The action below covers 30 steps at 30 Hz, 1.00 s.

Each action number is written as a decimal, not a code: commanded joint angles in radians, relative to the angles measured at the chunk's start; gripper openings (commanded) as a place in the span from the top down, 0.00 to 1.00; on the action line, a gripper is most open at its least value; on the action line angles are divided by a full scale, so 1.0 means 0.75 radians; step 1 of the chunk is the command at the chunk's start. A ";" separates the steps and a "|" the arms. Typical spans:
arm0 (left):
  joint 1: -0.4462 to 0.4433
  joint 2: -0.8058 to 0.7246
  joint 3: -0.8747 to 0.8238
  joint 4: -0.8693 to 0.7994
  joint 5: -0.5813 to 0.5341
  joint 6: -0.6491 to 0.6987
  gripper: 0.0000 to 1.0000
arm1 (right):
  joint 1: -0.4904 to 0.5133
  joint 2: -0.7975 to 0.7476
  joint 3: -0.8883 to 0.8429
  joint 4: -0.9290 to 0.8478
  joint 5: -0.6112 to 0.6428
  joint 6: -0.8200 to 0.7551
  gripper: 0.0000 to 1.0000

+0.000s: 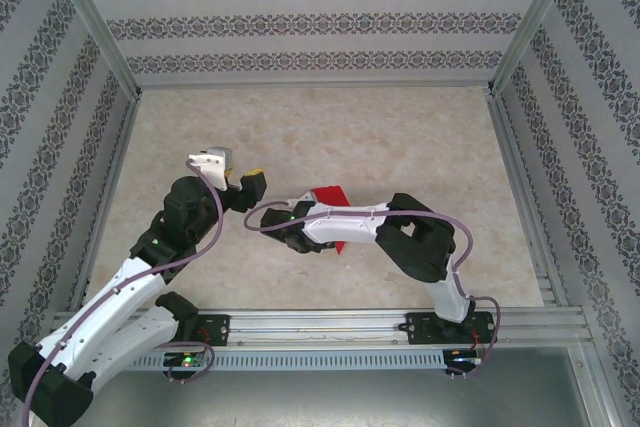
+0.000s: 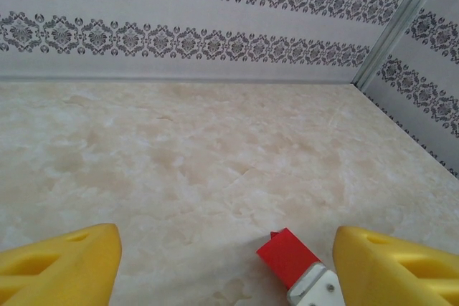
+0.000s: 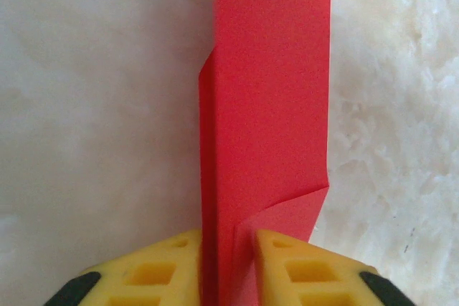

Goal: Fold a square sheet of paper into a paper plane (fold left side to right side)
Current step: Turn over the paper at the center of the table, then fold the wing for the fifth time at the center of the table.

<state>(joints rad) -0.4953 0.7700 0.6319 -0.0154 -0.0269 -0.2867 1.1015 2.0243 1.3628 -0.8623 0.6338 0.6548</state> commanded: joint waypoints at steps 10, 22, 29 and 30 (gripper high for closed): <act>0.027 0.036 0.039 0.031 0.052 0.005 0.14 | -0.062 -0.339 -0.146 0.174 -0.162 -0.006 0.49; 0.083 0.167 0.023 0.143 0.248 -0.141 0.11 | -0.191 -0.798 -0.465 0.441 -0.337 0.026 0.18; 0.083 0.342 0.023 0.205 0.367 -0.251 0.11 | -0.387 -1.026 -0.722 0.640 -0.471 0.063 0.04; 0.082 0.362 0.018 0.211 0.375 -0.271 0.11 | -0.416 -1.062 -0.764 0.663 -0.496 0.069 0.02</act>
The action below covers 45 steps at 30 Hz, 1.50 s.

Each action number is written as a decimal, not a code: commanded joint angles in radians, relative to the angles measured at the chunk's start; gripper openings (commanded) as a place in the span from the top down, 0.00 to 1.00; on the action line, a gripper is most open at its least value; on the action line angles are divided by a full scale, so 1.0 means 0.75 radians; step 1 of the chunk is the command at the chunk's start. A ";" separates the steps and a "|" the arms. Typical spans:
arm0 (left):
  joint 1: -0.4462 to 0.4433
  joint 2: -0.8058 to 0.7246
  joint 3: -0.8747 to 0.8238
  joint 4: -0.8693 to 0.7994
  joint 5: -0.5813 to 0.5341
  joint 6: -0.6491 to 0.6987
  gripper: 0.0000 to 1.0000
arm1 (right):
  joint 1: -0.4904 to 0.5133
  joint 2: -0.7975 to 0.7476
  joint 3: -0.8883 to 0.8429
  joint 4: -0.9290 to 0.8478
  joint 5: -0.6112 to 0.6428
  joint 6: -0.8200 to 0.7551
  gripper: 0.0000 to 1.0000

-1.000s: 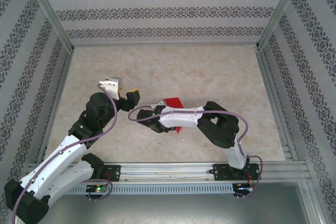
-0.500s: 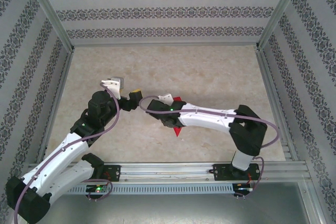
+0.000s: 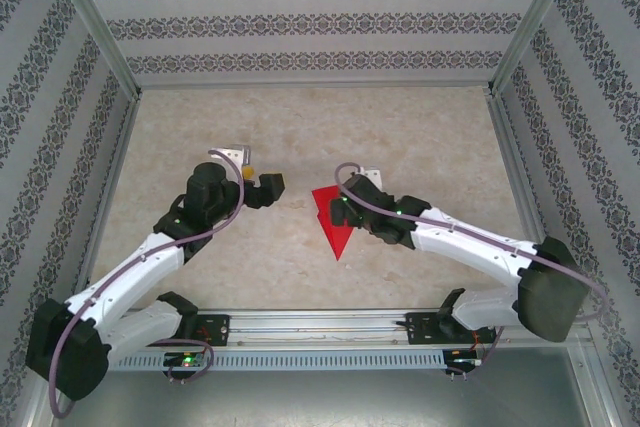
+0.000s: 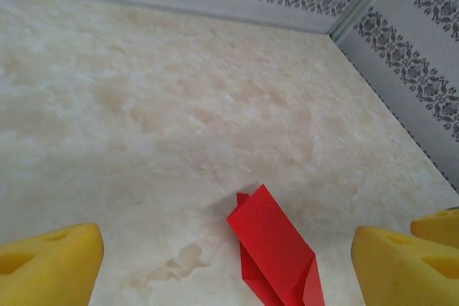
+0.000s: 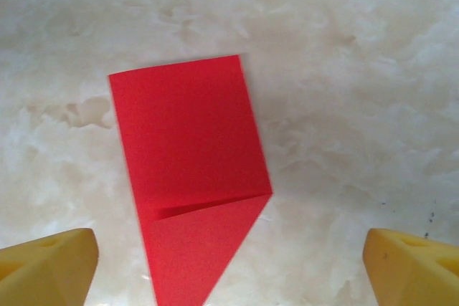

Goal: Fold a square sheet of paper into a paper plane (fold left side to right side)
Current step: Fold the wing for the fifth time at the center of the table.

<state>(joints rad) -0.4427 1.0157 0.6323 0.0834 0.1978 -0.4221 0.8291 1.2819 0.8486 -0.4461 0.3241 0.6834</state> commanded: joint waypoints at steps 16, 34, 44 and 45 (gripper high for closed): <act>-0.073 0.458 0.044 0.254 0.344 -0.340 0.30 | -0.591 -0.501 -0.619 0.394 -0.522 0.181 0.02; -0.194 0.815 0.183 0.311 0.381 -0.455 0.33 | -0.703 -0.614 -0.773 0.405 -0.609 0.200 0.02; -0.193 0.954 0.220 0.412 0.403 -0.492 0.43 | -0.711 -0.647 -0.789 0.423 -0.648 0.200 0.02; -0.193 0.971 0.230 0.419 0.409 -0.495 0.44 | -0.709 -0.648 -0.789 0.427 -0.654 0.199 0.02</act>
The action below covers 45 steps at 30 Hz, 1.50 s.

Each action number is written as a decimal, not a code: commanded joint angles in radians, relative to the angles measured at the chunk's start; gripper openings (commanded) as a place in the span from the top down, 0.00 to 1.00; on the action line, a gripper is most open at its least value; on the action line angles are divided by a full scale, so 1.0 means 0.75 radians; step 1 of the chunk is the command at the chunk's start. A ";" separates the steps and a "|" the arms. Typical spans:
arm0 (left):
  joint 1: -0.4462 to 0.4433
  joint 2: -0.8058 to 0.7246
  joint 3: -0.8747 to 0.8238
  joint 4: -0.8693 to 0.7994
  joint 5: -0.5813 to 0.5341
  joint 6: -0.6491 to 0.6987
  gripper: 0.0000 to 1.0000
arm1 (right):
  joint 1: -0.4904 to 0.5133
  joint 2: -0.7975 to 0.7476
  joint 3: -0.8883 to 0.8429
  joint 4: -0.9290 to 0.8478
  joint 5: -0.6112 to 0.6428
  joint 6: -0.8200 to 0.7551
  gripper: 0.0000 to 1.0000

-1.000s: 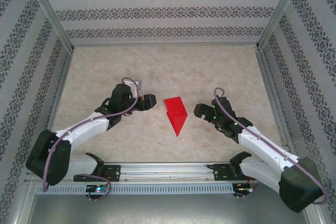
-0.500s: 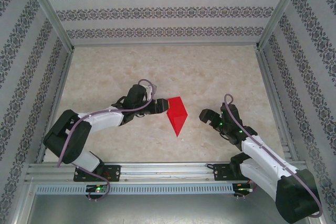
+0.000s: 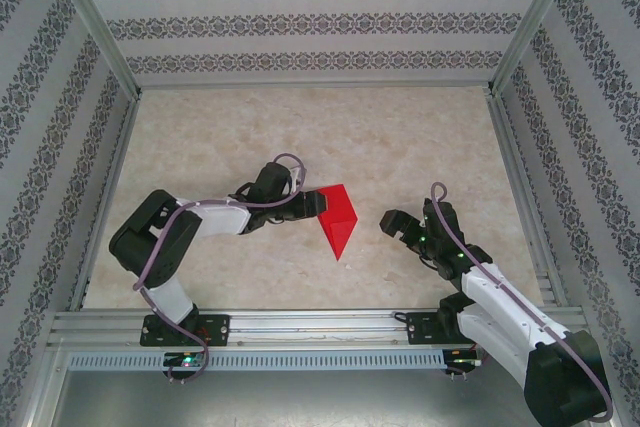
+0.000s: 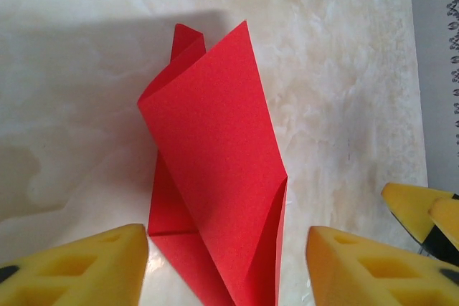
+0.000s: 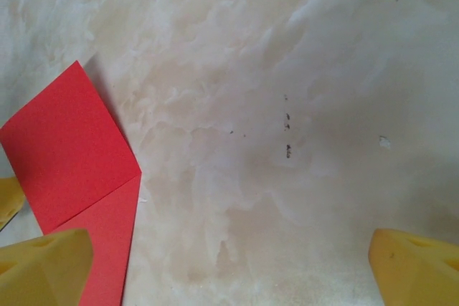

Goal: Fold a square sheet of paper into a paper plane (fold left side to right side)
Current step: Fold the wing for the fifth time at the center of the table.

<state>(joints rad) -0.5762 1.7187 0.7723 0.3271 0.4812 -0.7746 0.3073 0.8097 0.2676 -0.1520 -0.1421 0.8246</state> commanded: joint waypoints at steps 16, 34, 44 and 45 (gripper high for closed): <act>0.009 0.105 0.097 0.087 0.126 0.061 0.95 | -0.032 0.038 0.024 0.137 -0.268 -0.122 0.10; 0.182 -0.206 -0.144 0.356 0.682 0.222 0.99 | -0.037 0.618 0.248 0.682 -0.917 -0.382 0.02; 0.192 -0.032 -0.210 0.813 0.769 -0.023 1.00 | 0.057 0.819 0.327 0.835 -1.022 -0.373 0.05; 0.192 -0.017 -0.210 0.821 0.770 -0.030 1.00 | 0.063 0.836 0.337 0.841 -1.030 -0.370 0.06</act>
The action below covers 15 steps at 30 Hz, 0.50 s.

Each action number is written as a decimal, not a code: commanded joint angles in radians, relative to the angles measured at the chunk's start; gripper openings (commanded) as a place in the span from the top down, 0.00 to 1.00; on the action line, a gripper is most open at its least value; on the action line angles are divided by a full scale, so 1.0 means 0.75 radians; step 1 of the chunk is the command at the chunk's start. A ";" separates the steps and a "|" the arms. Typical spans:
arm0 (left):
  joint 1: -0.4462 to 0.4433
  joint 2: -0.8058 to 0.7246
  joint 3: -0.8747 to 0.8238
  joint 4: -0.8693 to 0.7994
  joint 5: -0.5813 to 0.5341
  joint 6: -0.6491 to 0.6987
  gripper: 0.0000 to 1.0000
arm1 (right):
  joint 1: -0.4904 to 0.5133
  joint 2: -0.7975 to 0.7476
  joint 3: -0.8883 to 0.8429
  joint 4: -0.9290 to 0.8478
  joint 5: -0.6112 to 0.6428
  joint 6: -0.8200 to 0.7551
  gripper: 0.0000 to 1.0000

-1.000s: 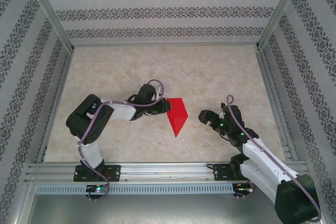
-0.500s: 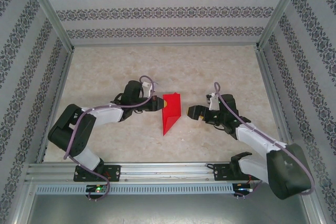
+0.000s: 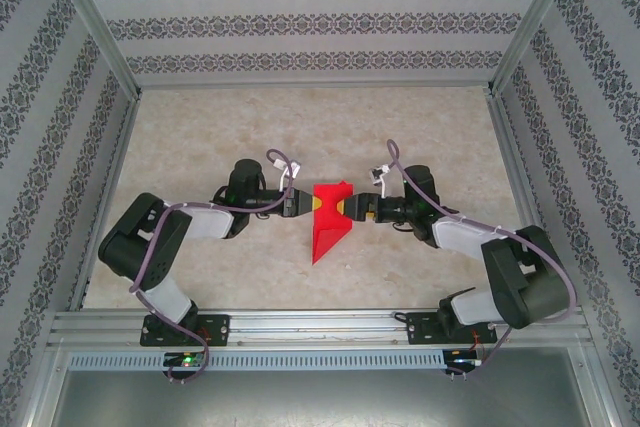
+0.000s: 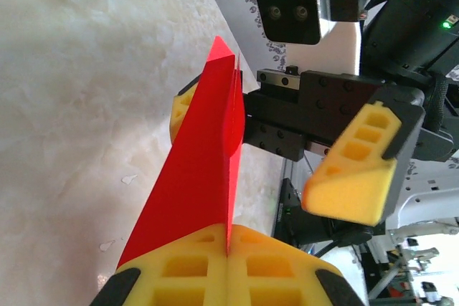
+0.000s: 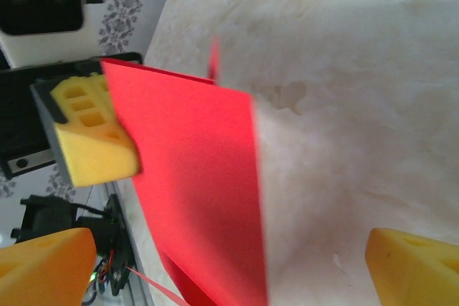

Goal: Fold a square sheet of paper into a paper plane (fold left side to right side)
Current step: Fold the wing for the fifth time at the center of the table.

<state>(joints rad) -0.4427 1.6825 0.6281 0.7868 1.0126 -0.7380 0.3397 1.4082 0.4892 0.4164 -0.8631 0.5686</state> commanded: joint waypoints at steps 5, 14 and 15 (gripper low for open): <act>0.016 0.037 -0.018 0.126 0.043 -0.021 1.00 | 0.014 0.051 0.053 0.096 -0.070 -0.018 0.15; 0.017 0.029 -0.010 -0.020 -0.001 0.066 1.00 | -0.023 0.041 0.085 0.030 -0.081 -0.024 0.39; 0.017 0.027 -0.010 -0.031 -0.008 0.073 1.00 | -0.025 0.037 0.087 0.023 -0.079 -0.028 0.40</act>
<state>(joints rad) -0.4427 1.7096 0.6189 0.7929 1.0142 -0.7296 0.3290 1.4425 0.5285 0.4377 -0.9001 0.5701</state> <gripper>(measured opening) 0.036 0.610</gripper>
